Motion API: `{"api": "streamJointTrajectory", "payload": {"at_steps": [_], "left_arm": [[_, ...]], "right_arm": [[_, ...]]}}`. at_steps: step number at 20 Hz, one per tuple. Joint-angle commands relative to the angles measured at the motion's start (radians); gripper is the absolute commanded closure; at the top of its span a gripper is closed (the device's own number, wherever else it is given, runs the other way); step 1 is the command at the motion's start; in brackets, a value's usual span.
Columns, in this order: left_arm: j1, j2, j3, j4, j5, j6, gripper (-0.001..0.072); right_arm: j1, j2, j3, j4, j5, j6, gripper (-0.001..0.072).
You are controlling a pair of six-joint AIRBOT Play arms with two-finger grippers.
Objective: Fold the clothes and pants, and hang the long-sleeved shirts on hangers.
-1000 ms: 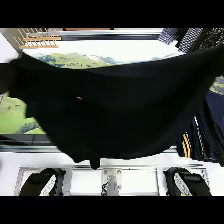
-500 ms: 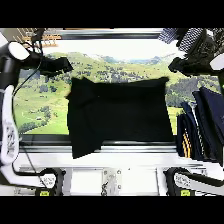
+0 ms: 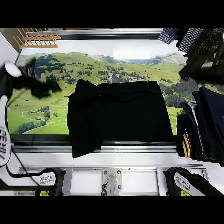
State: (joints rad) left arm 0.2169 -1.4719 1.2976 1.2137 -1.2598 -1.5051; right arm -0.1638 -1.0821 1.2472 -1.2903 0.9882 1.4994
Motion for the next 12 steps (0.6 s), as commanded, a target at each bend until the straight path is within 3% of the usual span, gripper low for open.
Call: {"api": "streamJointTrajectory", "payload": {"at_steps": [1,6,12], "left_arm": [[0.054,0.108,-0.391,-0.005,0.096,0.056,0.0097],[0.024,0.129,-0.583,-0.087,0.236,0.125,0.0096],[-0.101,0.129,-0.594,-0.118,0.335,0.117,0.0097]], "right_arm": [[0.003,0.175,-0.197,0.005,0.045,-0.014,0.0198],[0.003,0.261,-0.311,0.066,0.046,-0.010,0.0198],[0.003,0.262,-0.313,0.091,0.049,-0.009,0.0198]]}}
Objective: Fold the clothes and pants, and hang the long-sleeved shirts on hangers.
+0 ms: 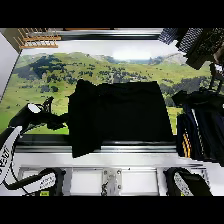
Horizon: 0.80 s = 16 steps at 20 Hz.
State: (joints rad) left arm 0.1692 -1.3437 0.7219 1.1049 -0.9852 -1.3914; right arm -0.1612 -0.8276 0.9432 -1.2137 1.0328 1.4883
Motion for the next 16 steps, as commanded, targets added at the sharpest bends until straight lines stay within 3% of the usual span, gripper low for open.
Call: {"api": "streamJointTrajectory", "payload": {"at_steps": [1,3,4,5,6,8,11,13,16], "left_arm": [[-0.079,0.000,-0.019,-0.010,0.065,0.003,0.0097],[-0.127,0.000,-0.019,-0.009,0.065,-0.005,0.0099],[-0.144,0.000,-0.018,-0.007,0.063,-0.011,0.0259],[-0.154,0.001,-0.018,-0.005,0.056,-0.011,0.0577],[-0.155,0.002,-0.018,-0.005,0.045,-0.010,0.0700],[-0.139,0.026,-0.019,0.002,0.020,-0.010,0.0700],[-0.106,0.100,-0.023,0.003,-0.011,-0.010,0.0701],[-0.095,0.152,-0.047,0.002,-0.002,-0.010,0.0700],[-0.097,0.196,-0.094,0.001,0.015,-0.010,0.0700]], "right_arm": [[0.001,0.007,-0.009,0.014,0.010,0.004,0.0198],[0.000,0.007,-0.010,0.013,0.033,0.003,0.0198],[-0.005,0.007,-0.010,0.013,0.049,0.003,0.0198],[-0.013,0.008,-0.010,0.000,0.069,0.003,0.0198],[-0.030,0.008,-0.011,-0.027,0.098,0.004,0.0197],[-0.093,0.010,-0.040,-0.063,0.165,0.031,0.0197],[-0.255,0.010,-0.180,-0.100,0.261,0.177,0.0197],[-0.349,0.009,-0.316,-0.098,0.244,0.266,0.0197],[-0.402,0.008,-0.491,-0.037,0.138,0.300,0.0198]]}}
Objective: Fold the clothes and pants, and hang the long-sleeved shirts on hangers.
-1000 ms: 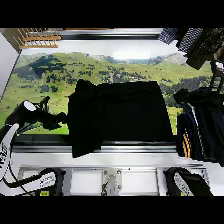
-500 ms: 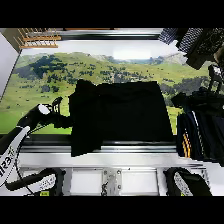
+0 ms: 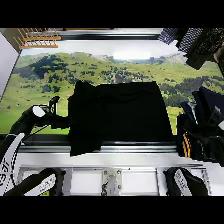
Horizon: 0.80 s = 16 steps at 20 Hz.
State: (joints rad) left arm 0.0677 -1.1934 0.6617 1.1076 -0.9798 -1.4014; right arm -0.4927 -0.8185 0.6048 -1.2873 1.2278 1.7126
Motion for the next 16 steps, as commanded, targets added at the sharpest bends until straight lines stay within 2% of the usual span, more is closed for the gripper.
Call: {"api": "streamJointTrajectory", "payload": {"at_steps": [1,6,11,15,16], "left_arm": [[0.005,0.056,-0.048,-0.002,0.019,0.000,0.0700],[0.005,0.064,-0.063,-0.003,0.022,0.000,0.0700],[0.005,0.064,-0.063,-0.003,0.023,0.000,0.0700],[0.005,0.064,-0.063,-0.003,0.031,0.000,0.0700],[0.005,0.064,-0.063,-0.002,0.031,0.000,0.0700]], "right_arm": [[-0.071,-0.001,-0.198,0.073,-0.106,0.075,0.0198],[-0.046,-0.001,-0.326,0.231,-0.265,0.025,0.0198],[0.095,-0.001,-0.332,0.238,-0.410,0.023,0.0198],[0.202,-0.035,-0.332,0.238,-0.473,0.023,0.0199],[0.216,-0.046,-0.331,0.238,-0.483,0.023,0.0229]]}}
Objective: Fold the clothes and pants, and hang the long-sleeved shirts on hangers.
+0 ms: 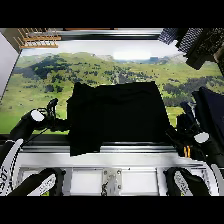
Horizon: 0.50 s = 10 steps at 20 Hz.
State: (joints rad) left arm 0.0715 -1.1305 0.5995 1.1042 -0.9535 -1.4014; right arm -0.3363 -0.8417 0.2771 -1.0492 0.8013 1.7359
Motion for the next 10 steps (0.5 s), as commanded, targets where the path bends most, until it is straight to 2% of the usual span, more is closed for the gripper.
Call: {"api": "streamJointTrajectory", "payload": {"at_steps": [1,2,3,4,7,10], "left_arm": [[0.001,0.001,0.000,0.002,0.005,0.000,0.0700],[0.001,0.001,0.000,0.002,0.005,0.000,0.0700],[0.001,0.001,0.000,0.003,0.008,0.000,0.0700],[0.004,0.001,0.002,0.003,0.013,0.000,0.0700],[0.060,0.025,0.092,0.003,-0.034,0.000,0.0701],[0.135,0.145,0.321,-0.001,-0.112,0.000,0.0700]], "right_arm": [[0.068,-0.026,-0.003,-0.002,-0.063,-0.003,0.0406],[0.071,-0.026,-0.003,-0.001,-0.072,-0.015,0.0560],[0.071,-0.025,0.003,-0.004,-0.075,-0.034,0.0645],[0.071,-0.024,0.018,-0.005,-0.071,-0.064,0.0697],[0.071,-0.009,0.166,-0.088,-0.009,-0.091,0.0698],[0.071,0.026,0.486,-0.216,0.072,-0.092,0.0698]]}}
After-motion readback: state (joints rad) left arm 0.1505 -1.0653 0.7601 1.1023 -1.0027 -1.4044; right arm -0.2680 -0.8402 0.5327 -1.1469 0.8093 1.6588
